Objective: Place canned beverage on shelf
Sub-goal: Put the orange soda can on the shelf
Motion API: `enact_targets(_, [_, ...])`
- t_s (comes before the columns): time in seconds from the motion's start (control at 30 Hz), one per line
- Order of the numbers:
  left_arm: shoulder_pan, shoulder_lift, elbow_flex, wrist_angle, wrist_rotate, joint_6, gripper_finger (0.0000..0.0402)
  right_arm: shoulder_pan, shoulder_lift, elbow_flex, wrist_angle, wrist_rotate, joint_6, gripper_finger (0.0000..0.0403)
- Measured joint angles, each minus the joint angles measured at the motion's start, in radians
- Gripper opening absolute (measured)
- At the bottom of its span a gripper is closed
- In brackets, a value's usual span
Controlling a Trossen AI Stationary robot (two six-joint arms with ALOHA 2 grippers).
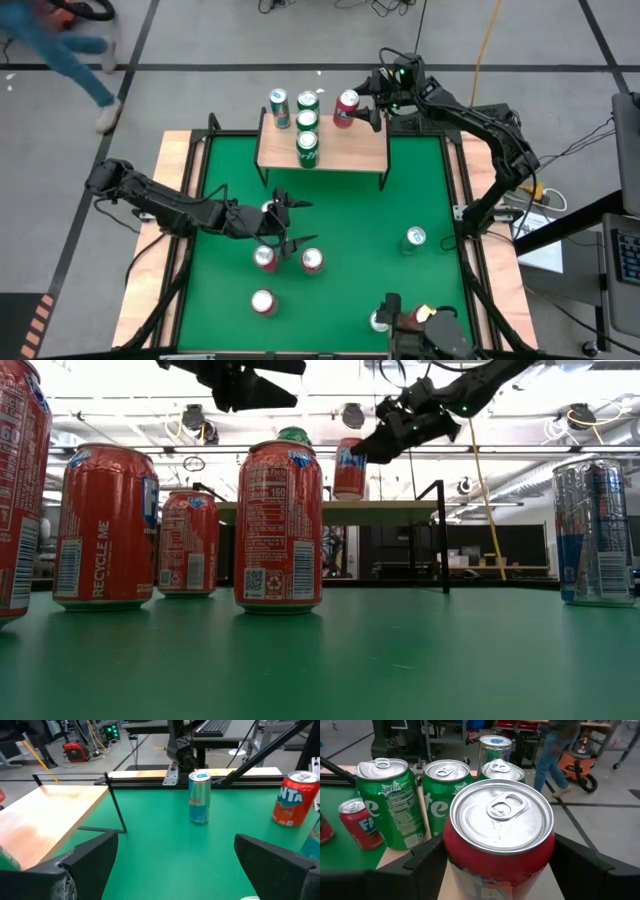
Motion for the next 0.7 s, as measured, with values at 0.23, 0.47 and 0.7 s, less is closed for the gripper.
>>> enact_targets(0.23, [0.024,0.000,0.000,0.008,0.046,0.000,0.0400,-0.003,0.060,0.100,-0.044,0.000,0.008,0.0290])
enact_targets(0.47, [0.017,0.000,0.000,0.002,0.048,-0.001,0.0400,-0.003,0.104,0.120,-0.071,-0.001,0.012,0.0290])
enact_targets(0.7, [0.000,0.000,0.000,-0.005,0.048,-0.002,0.0400,0.004,0.121,0.120,-0.104,0.000,-0.017,0.0290])
